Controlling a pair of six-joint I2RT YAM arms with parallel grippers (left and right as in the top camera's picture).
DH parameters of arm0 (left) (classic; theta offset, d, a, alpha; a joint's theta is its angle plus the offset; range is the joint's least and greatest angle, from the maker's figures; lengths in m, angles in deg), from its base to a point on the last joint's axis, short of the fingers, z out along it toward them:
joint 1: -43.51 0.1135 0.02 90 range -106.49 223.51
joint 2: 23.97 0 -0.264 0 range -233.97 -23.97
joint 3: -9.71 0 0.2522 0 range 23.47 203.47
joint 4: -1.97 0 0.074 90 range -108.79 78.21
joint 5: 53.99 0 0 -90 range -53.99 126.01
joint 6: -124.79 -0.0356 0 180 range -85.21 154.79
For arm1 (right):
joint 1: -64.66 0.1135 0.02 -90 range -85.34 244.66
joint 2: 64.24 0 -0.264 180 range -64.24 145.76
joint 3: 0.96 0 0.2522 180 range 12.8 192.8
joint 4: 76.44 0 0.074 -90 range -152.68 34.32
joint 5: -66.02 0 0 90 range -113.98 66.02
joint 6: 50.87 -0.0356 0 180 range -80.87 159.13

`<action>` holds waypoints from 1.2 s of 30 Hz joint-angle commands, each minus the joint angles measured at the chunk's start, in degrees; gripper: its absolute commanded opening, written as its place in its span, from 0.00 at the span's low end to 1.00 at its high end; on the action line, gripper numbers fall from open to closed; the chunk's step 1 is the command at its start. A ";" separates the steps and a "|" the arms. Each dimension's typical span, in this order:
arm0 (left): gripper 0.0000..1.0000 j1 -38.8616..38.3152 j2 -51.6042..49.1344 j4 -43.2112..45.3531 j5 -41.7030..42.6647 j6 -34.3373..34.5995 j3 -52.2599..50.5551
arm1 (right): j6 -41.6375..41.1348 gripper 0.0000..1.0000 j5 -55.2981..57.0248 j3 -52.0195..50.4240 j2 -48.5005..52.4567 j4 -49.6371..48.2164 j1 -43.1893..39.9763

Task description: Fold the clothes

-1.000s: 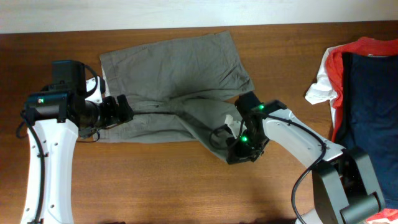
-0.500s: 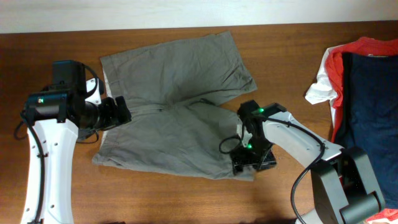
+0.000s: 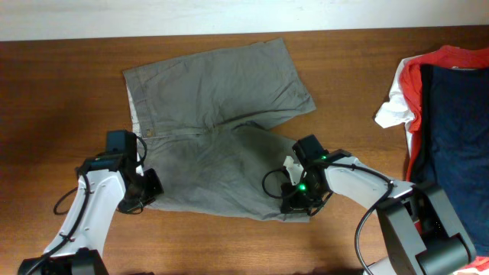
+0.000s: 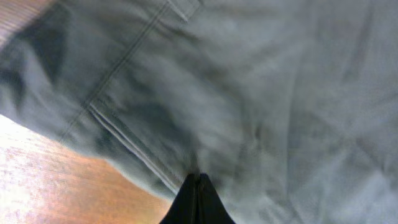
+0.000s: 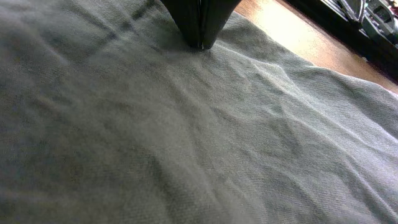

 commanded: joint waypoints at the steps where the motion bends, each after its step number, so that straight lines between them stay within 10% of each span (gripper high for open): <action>1: 0.01 -0.13 0.24 2.93 -3.56 5.53 -0.46 | 1.40 0.07 1.38 -1.11 0.72 3.63 0.31; 3: 0.01 -0.13 0.24 3.96 -3.52 5.57 -2.40 | 11.80 0.50 -11.39 0.00 0.63 3.96 0.20; 6: 0.01 -0.13 0.24 10.14 -3.50 5.57 -9.44 | 12.79 0.59 -16.44 5.99 -0.72 7.87 0.22; 13: 0.01 -0.11 0.15 10.95 3.82 4.90 -13.07 | 6.71 0.51 -1.09 9.25 -3.45 3.34 0.22; 16: 0.01 -0.07 0.15 4.31 4.39 4.87 -6.62 | 3.76 0.04 -0.63 9.05 -3.30 2.73 0.42; 24: 0.01 -0.07 0.13 -1.88 -3.76 3.63 5.01 | -2.29 0.04 8.35 0.70 -2.82 -0.02 0.42; 29: 0.01 -0.07 -1.62 11.93 -3.76 5.84 -4.31 | -6.80 0.04 8.26 -4.11 -2.82 -6.19 0.26; 36: 0.01 0.92 -7.13 7.56 -6.16 5.75 -7.10 | -6.73 0.04 10.84 -4.11 -2.82 3.08 0.26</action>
